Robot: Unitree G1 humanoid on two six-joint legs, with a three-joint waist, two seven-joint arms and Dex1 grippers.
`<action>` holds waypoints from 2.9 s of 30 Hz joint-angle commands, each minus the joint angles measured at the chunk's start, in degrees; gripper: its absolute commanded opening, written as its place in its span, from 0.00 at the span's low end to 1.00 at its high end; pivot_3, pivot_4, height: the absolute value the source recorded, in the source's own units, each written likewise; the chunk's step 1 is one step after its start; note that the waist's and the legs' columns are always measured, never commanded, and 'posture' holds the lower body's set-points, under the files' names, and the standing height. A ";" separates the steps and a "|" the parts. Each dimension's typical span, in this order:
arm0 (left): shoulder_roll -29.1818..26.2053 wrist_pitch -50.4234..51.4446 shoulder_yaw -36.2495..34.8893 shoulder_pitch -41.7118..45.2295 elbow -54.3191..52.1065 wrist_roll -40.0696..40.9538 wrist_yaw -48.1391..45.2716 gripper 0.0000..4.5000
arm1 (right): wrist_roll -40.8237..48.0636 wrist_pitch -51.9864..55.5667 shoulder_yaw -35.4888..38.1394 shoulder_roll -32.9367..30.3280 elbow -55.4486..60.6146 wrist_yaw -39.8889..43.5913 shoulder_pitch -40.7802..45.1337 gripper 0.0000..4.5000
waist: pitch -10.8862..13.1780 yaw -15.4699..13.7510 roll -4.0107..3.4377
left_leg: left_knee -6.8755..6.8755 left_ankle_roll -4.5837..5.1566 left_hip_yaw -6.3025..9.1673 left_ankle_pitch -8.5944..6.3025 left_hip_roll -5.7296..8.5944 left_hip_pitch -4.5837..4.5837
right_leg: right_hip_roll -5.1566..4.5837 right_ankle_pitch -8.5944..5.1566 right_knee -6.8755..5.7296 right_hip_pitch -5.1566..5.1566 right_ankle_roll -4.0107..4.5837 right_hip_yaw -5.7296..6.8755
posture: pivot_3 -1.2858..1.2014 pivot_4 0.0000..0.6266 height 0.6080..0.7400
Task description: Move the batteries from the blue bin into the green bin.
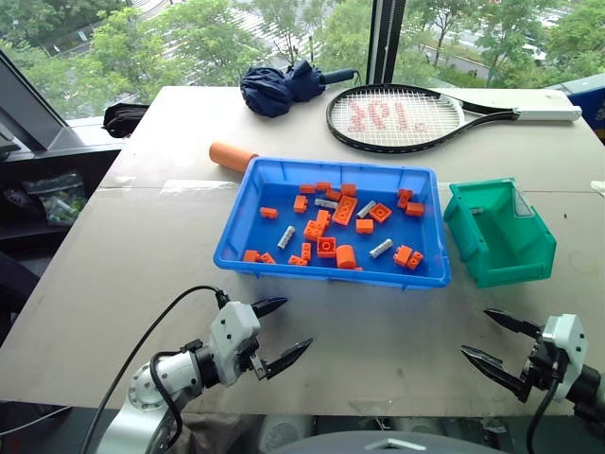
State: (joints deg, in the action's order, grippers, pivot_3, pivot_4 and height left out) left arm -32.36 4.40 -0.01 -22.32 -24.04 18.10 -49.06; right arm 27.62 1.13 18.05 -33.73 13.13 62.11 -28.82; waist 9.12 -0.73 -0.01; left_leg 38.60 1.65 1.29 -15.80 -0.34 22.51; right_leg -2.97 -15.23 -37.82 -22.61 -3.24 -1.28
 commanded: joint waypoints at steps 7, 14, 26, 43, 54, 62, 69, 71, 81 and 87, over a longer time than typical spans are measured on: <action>-0.24 -2.44 1.40 1.43 2.43 1.34 -4.18 1.00 | 2.12 -0.47 4.22 0.07 6.39 -1.79 -5.83 0.99 | -0.04 0.02 0.00 | 0.00 0.00 0.02 0.00 0.01 0.01 | 0.01 0.00 0.00 0.00 0.00 0.03 | 0.52 0.24 1.00; 0.17 -3.78 1.34 0.74 3.27 1.38 -4.62 1.00 | 2.48 -0.42 4.41 -0.57 5.81 -1.24 -6.16 0.99 | -0.05 -0.01 0.01 | 0.00 0.00 0.00 0.00 0.00 -0.01 | -0.01 -0.01 0.00 0.00 0.01 0.00 | 0.52 0.24 1.00; -1.20 -2.67 -0.44 1.52 1.00 3.90 -5.54 1.00 | 6.99 3.00 7.02 -5.62 10.09 1.75 -5.83 0.99 | -0.05 -0.02 0.02 | 0.00 0.00 -0.02 0.00 0.00 -0.01 | -0.02 0.00 -0.01 0.00 0.00 -0.01 | 0.52 0.24 1.00; -20.25 17.05 -17.29 14.62 -9.02 23.72 -10.49 1.00 | 7.06 24.01 -13.66 -16.54 9.94 -5.63 43.63 0.99 | 0.13 0.16 0.27 | 0.05 -0.01 0.08 0.01 -0.02 0.03 | 0.18 0.10 -0.06 -0.05 -0.17 0.09 | 0.52 0.24 1.00; -33.59 23.94 -20.10 28.70 0.97 25.74 -22.47 1.00 | -19.87 18.83 -44.99 -6.51 -22.03 10.41 75.65 0.99 | 0.42 1.44 0.43 | 0.00 -0.04 0.11 0.03 0.01 0.41 | 0.18 0.12 -0.10 -0.43 -0.19 0.19 | 0.52 0.24 1.00; -35.79 28.40 -21.06 31.98 -0.20 26.89 -23.83 1.00 | -27.18 19.02 -49.60 -0.55 -30.71 13.11 80.07 0.99 | 0.48 1.50 0.42 | -0.05 -0.05 0.08 0.03 0.00 0.46 | 0.17 0.12 -0.14 -0.55 -0.20 0.17 | 0.52 0.24 1.00; -35.23 29.85 -20.27 33.16 -1.08 26.82 -23.47 1.00 | -29.47 19.41 -49.42 1.34 -31.77 14.34 80.52 0.44 | 0.48 1.59 0.42 | -0.05 -0.08 0.07 0.05 0.01 0.43 | 0.18 0.13 -0.18 -0.55 -0.20 0.15 | 0.52 0.24 1.00; -34.87 29.65 -19.70 33.72 -1.07 26.57 -23.40 1.00 | -29.56 19.85 -49.10 1.20 -31.13 14.81 80.31 0.23 | 0.48 1.59 0.42 | -0.05 -0.09 0.08 0.05 0.01 0.43 | 0.18 0.13 -0.18 -0.55 -0.20 0.15 | 0.52 0.24 1.00; -28.26 31.52 -14.71 41.96 -2.60 30.94 -19.60 1.00 | -22.84 31.58 -36.57 -6.28 -12.70 13.45 76.76 0.01 | 0.56 1.21 0.36 | -0.03 -0.10 0.13 0.06 0.03 0.54 | 0.14 0.13 -0.18 -0.59 -0.20 0.18 | 0.52 0.24 1.00; -23.78 31.49 -10.17 45.94 -2.36 29.96 -17.96 1.00 | -18.54 41.88 -23.27 -16.73 -0.42 8.75 70.80 0.01 | 0.56 1.06 0.38 | 0.02 -0.08 0.19 0.05 0.06 0.63 | 0.09 0.13 -0.18 -0.62 -0.21 0.23 | 0.52 0.24 1.00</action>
State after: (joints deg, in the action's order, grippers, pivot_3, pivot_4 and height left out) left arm -56.33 36.22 -10.40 22.28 -25.81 47.46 -67.18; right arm 7.29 40.20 -9.00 -48.91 8.95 71.90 42.52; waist 9.69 0.32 0.37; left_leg 38.62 1.58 1.46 -15.76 -0.28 23.13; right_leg -2.86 -15.10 -38.01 -23.22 -3.45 -1.05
